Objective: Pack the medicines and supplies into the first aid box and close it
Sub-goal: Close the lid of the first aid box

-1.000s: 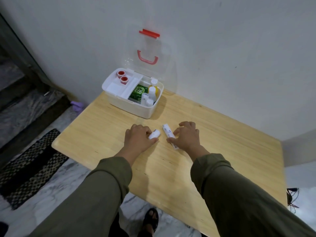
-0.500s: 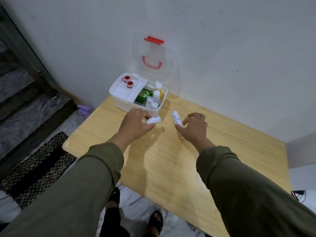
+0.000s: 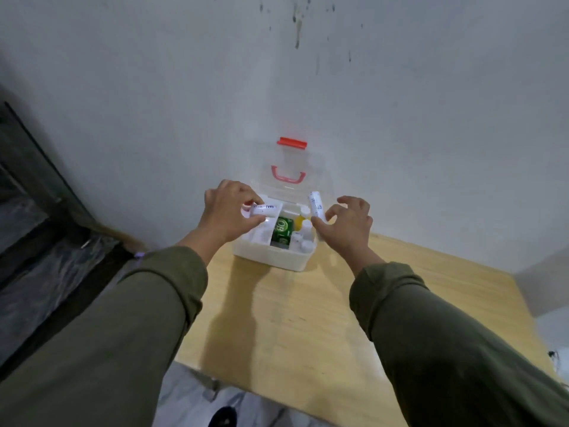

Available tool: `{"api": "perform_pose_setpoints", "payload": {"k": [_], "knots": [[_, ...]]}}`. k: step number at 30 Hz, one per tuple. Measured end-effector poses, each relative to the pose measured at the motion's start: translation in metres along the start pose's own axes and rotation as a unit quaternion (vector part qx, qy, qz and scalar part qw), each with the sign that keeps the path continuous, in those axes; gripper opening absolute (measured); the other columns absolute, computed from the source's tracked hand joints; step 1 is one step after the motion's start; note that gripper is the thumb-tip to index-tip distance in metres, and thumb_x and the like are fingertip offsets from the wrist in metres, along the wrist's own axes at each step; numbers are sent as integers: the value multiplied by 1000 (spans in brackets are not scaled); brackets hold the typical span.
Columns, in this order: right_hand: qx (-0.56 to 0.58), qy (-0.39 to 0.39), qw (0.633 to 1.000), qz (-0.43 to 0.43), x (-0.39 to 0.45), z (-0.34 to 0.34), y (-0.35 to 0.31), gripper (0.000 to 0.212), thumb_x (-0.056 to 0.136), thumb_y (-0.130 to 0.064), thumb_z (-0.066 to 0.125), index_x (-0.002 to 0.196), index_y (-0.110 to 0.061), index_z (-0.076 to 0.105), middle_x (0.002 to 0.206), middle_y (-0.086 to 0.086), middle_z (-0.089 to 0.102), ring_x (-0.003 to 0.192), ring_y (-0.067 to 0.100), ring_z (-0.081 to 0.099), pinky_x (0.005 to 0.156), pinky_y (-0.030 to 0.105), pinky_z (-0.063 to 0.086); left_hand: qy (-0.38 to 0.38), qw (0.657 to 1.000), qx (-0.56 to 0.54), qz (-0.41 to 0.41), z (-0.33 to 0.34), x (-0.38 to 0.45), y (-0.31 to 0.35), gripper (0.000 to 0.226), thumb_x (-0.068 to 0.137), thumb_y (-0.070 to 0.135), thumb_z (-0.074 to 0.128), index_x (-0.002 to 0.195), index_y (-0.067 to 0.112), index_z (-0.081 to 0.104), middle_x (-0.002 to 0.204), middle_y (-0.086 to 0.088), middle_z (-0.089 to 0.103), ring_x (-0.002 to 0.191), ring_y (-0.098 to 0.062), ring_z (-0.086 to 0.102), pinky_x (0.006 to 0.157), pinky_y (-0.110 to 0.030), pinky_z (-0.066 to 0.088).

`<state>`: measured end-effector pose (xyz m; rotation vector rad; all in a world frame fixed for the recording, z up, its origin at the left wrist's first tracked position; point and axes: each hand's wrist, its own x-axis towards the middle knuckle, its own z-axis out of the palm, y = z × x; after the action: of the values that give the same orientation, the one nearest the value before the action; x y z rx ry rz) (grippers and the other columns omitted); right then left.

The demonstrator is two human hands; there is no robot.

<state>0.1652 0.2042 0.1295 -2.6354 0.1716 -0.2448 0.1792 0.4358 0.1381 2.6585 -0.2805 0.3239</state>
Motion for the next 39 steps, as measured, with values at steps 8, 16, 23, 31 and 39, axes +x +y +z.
{"api": "perform_pose_setpoints", "payload": {"k": [8,16,23,31,39], "knots": [[30,43,995,84,12,46,-63,35,78,-51,66,94,-20,70,142,1,39,138,25,19,109,46,23,-67,997,-20,35,-9,36,-68,30,70,45,75,99,36,70,130,9,51,131,-16,31,103,-39,19],[-21,6,989,148,11,81,-79,36,79,-53,62,92,-21,70,149,-1,30,144,28,6,113,54,10,-167,982,-14,84,16,39,-89,30,73,47,72,102,39,69,140,10,42,136,-17,23,111,-45,14],[-50,-13,985,165,14,100,-89,41,80,-59,59,89,-21,71,152,0,28,146,28,1,114,60,2,-215,973,-5,87,30,40,-103,36,73,53,70,105,38,70,146,11,36,139,-17,16,113,-48,10],[-98,-16,979,181,17,110,-93,47,78,-65,56,86,-22,71,152,1,28,146,28,0,113,62,2,-221,972,-25,71,34,41,-108,35,73,54,70,105,38,70,146,10,37,139,-18,19,112,-47,15],[-97,9,983,156,16,106,-90,43,83,-60,53,89,-21,71,149,2,34,145,27,5,113,60,6,-215,974,-30,73,34,43,-107,31,76,51,69,103,36,70,143,9,42,137,-18,24,111,-45,19]]}}
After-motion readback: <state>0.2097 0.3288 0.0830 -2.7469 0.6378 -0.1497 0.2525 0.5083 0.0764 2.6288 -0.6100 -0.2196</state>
